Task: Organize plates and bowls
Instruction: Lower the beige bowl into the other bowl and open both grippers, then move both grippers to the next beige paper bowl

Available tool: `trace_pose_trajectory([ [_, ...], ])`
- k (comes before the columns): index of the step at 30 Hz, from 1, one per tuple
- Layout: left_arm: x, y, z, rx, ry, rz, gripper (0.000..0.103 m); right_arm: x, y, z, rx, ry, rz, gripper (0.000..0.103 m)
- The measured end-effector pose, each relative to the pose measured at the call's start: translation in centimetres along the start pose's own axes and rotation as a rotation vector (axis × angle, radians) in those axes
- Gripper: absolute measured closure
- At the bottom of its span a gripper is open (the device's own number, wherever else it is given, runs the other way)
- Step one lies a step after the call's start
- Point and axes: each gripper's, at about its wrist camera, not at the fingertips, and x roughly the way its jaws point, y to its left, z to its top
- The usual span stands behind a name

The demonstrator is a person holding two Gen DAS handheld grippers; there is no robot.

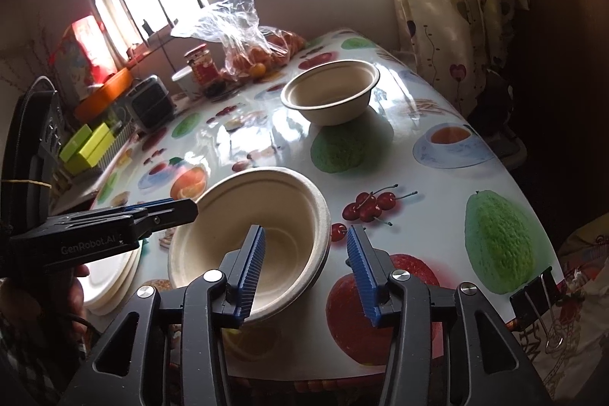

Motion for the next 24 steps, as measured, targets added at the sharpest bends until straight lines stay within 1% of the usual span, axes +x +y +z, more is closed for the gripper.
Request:
trace_pose_trajectory([
  [4, -0.1, 0.2, 1.2, 0.004, -0.018, 0.001, 0.062, -0.1, -0.6, 1.1, 0.005, -0.017, -0.016, 0.057],
  [14, 0.8, 0.7, 4.6, 0.029, -0.047, 0.016, 0.062, 0.7, -1.8, 3.8, 0.006, -0.044, -0.069, 0.057],
  [18, 1.3, 1.4, 6.1, 0.021, -0.064, 0.036, 0.062, 0.9, -2.6, 5.3, 0.013, -0.064, -0.095, 0.057],
  [24, 1.8, 1.3, 8.1, 0.053, -0.086, 0.060, 0.062, 1.4, -3.6, 7.3, 0.010, -0.084, -0.132, 0.057],
])
